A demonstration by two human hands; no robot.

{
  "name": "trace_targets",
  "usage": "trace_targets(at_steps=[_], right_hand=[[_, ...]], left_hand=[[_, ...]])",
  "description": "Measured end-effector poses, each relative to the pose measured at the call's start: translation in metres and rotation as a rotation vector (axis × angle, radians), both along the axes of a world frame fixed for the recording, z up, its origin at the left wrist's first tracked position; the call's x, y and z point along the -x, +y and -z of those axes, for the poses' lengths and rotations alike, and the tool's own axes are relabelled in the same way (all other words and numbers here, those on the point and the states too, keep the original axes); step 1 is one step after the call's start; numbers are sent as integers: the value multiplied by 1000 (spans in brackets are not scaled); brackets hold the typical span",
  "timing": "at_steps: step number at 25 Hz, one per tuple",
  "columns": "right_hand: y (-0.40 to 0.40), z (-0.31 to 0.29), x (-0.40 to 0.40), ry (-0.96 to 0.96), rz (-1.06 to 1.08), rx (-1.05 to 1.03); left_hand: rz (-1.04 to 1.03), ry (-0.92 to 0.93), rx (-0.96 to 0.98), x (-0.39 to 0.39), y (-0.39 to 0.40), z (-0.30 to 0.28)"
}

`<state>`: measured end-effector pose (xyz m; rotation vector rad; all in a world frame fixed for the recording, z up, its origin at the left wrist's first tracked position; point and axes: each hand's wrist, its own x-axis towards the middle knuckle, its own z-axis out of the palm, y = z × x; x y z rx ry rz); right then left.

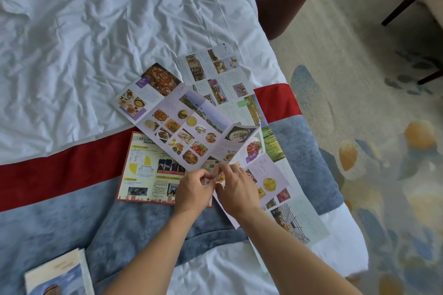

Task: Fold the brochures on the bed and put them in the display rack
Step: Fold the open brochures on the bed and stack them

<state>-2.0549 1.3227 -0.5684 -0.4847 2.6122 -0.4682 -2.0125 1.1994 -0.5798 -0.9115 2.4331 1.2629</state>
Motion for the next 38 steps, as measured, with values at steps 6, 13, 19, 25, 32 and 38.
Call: trace_targets(at_steps=[6, 13, 19, 25, 32, 38], right_hand=[[2, 6, -1, 105, 18, 18], [3, 6, -3, 176, 23, 23], [2, -1, -6, 263, 55, 160], [8, 3, -7, 246, 39, 97], [11, 6, -8, 189, -11, 36], [0, 6, -12, 226, 0, 116]], left_hand=[[-34, -2, 78, -5, -4, 12], [-398, -183, -202, 3, -18, 19], [-652, -137, -388, 9, -15, 20], [-778, -3, -197, 15, -20, 13], [-547, 80, -19, 15, -40, 6], [-274, 53, 94, 10, -25, 0]])
